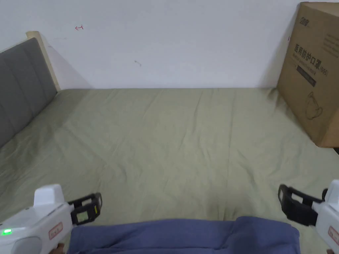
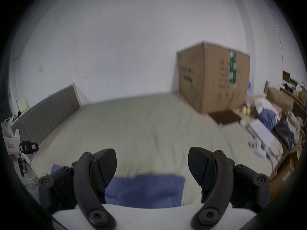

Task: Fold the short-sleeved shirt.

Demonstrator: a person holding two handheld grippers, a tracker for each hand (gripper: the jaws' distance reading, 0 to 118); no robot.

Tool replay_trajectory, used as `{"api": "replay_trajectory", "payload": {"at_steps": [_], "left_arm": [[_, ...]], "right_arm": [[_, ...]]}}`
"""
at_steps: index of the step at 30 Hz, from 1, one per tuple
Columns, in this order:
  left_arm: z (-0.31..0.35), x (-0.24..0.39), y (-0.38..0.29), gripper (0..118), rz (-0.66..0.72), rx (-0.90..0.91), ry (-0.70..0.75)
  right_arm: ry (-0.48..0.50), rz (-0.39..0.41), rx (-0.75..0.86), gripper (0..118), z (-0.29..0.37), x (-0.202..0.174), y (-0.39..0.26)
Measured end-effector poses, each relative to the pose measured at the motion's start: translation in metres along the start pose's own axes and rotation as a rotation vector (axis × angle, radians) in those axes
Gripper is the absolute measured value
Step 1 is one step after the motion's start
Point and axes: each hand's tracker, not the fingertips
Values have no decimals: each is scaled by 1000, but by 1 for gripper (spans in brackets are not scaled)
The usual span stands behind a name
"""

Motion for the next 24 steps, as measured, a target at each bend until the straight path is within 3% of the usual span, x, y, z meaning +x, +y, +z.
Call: {"api": "replay_trajectory", "payload": {"at_steps": [3, 8, 10, 11, 12, 13, 20, 24], "left_arm": [[10, 22, 22, 107, -58, 148, 24], [8, 39, 32, 95, -97, 298, 28], [7, 44, 31, 76, -100, 320, 14], [7, 45, 30, 60, -100, 323, 8], [7, 47, 31, 26, -104, 320, -3], [7, 47, 30, 2, -105, 315, -18], [-2, 40, 20, 0, -107, 270, -46], [-15, 17, 20, 0, -22, 93, -86]], "right_arm": [[-9, 41, 116, 91, 4, -20, 24], [-57, 129, 221, 87, 9, -56, 38], [-65, 156, 257, 63, 12, -66, 37], [-67, 156, 257, 44, 12, -69, 36], [-71, 158, 267, 13, 12, -72, 35], [-59, 158, 275, 0, 12, -73, 32], [-47, 168, 258, 0, 8, -80, 29], [-38, 174, 243, 0, 4, -82, 28]]}}
